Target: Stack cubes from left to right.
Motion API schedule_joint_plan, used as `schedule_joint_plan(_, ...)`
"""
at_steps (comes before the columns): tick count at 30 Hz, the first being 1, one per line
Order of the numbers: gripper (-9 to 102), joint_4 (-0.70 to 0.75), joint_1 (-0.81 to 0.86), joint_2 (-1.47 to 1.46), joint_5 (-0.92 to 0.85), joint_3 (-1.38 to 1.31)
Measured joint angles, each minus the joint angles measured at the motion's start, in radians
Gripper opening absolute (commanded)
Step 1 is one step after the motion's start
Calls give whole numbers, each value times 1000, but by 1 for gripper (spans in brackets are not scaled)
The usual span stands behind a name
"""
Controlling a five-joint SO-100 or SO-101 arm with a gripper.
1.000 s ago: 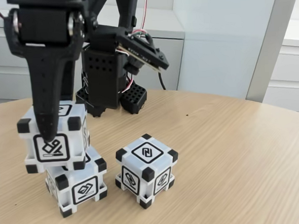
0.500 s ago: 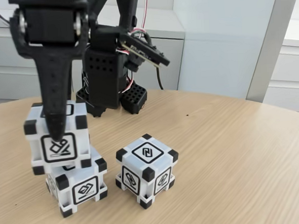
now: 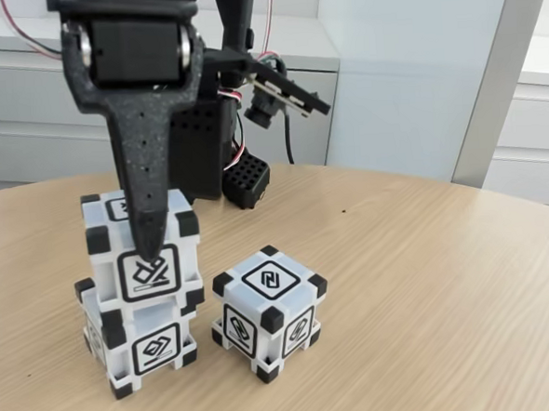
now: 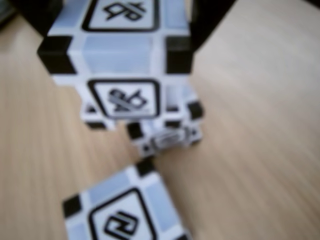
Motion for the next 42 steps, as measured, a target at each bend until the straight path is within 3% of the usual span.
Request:
schedule_joint_plan(14,0,2,14,0,123,0)
schedule_joint_plan(34,34,0,11,5,178,48)
schedule_joint_plan(42,38,0,11,46,216,49)
